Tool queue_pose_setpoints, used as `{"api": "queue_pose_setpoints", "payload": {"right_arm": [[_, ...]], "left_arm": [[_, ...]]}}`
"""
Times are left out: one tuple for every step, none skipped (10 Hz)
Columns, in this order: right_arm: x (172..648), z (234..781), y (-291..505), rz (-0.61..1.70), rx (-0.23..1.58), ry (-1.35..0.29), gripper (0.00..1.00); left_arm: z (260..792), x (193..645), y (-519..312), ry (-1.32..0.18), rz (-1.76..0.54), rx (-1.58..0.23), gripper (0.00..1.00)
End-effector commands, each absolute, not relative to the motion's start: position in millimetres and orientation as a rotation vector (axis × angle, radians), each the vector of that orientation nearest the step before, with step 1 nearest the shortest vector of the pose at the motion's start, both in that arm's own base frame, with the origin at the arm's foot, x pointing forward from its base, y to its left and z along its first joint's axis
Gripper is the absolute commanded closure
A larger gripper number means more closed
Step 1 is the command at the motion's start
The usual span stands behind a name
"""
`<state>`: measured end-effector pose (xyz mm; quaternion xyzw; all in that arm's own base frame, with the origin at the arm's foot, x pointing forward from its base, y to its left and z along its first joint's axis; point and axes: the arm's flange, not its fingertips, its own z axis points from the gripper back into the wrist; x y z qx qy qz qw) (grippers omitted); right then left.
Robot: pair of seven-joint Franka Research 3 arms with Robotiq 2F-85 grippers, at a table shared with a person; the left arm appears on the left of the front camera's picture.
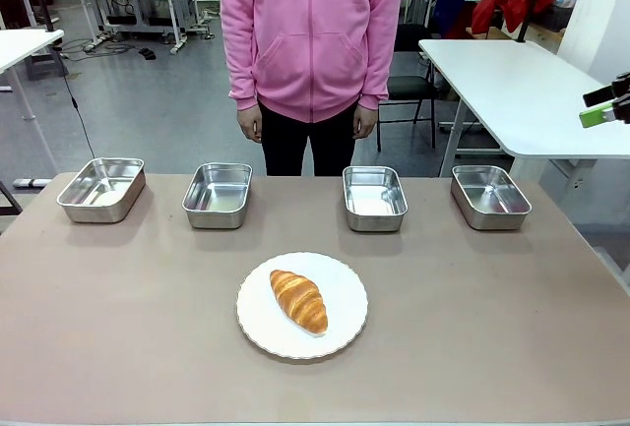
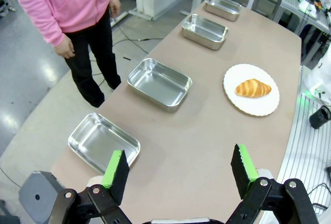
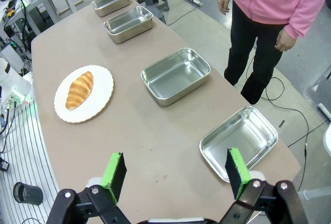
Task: Place the bread in the container.
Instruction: Place the Butter Roll into the Airtight Container indicated by the human.
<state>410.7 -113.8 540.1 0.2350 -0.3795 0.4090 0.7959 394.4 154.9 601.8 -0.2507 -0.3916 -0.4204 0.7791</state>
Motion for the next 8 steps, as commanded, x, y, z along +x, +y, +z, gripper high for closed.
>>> {"api": "queue_pose_setpoints", "payload": {"right_arm": [[410.5,541.6,-112.5,0.883,0.507,-0.821,0.00],[410.5,541.6,-112.5,0.883,0.507,-0.821,0.00],[410.5,541.6,-112.5,0.883,0.507,-0.821,0.00],[410.5,541.6,-112.5,0.883,0.507,-0.821,0.00],[410.5,541.6,-112.5,0.883,0.507,-0.821,0.00],[410.5,541.6,-112.5,0.883,0.507,-0.821,0.00],[410.5,541.6,-112.5,0.883,0.507,-0.821,0.00],[410.5,541.6,-112.5,0.883,0.507,-0.821,0.00]], "left_arm": [[601.9,393.4,155.4,-0.850,-0.909,-0.542,0.00],[601.9,393.4,155.4,-0.850,-0.909,-0.542,0.00],[601.9,393.4,155.4,-0.850,-0.909,-0.542,0.00],[601.9,393.4,155.4,-0.850,-0.909,-0.542,0.00],[601.9,393.4,155.4,-0.850,-0.909,-0.542,0.00],[601.9,393.4,155.4,-0.850,-0.909,-0.542,0.00],[601.9,393.4,155.4,-0.850,-0.909,-0.542,0.00],[601.9,393.4,155.4,-0.850,-0.909,-0.542,0.00]]}}
